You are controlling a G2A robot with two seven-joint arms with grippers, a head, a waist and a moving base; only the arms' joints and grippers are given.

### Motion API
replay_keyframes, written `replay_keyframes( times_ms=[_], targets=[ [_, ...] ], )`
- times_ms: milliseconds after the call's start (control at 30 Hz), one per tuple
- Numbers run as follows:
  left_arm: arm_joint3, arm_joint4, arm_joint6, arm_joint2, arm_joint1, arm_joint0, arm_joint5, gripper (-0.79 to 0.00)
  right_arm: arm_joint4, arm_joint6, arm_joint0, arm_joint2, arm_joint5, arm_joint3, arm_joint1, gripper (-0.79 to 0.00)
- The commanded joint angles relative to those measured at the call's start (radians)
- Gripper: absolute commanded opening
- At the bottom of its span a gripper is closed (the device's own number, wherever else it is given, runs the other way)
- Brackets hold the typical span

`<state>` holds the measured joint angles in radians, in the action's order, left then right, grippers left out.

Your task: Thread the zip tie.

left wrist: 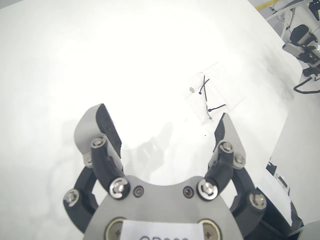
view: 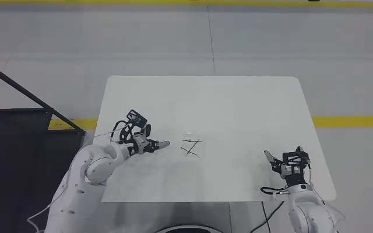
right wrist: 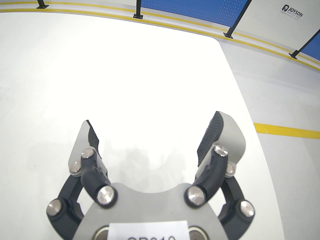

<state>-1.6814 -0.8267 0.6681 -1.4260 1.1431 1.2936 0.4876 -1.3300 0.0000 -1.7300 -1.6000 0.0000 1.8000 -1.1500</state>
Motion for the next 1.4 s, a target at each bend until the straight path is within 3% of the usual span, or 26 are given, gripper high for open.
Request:
replay_keyframes(
  times_ms=[0, 167, 300, 500, 900, 1200, 1333, 1367],
  targets=[
    [-0.001, -0.005, -0.007, -0.001, 0.0, 0.001, 0.0, 0.0, 0.0, 0.0, 0.0, 0.0, 0.0, 0.0, 0.0, 0.0],
    [0.001, 0.003, -0.011, 0.001, 0.0, 0.005, -0.002, 0.0, 0.0, 0.0, 0.0, 0.0, 0.0, 0.0, 0.0, 0.0],
    [0.014, 0.139, 0.024, 0.019, 0.003, 0.006, -0.02, 0.0, 0.0, 0.0, 0.0, 0.0, 0.0, 0.0, 0.0, 0.0],
    [0.037, 0.27, 0.11, 0.072, 0.009, -0.053, -0.088, 0.0, 0.0, 0.0, 0.0, 0.0, 0.0, 0.0, 0.0, 0.0],
    [0.173, 0.544, 0.266, 0.161, 0.023, -0.175, -0.234, 0.0, 0.0, 0.0, 0.0, 0.0, 0.0, 0.0, 0.0, 0.0],
    [0.177, 0.547, 0.269, 0.161, 0.023, -0.178, -0.238, 0.0, 0.0, 0.0, 0.0, 0.0, 0.0, 0.0, 0.0, 0.0],
    [0.17, 0.561, 0.219, 0.164, 0.025, -0.163, -0.262, 0.0, 0.0, 0.0, 0.0, 0.0, 0.0, 0.0, 0.0, 0.0],
    [0.172, 0.574, 0.21, 0.166, 0.026, -0.164, -0.28, -0.08, 0.0, 0.0, 0.0, 0.0, 0.0, 0.0, 0.0, 0.0]
  ],
)
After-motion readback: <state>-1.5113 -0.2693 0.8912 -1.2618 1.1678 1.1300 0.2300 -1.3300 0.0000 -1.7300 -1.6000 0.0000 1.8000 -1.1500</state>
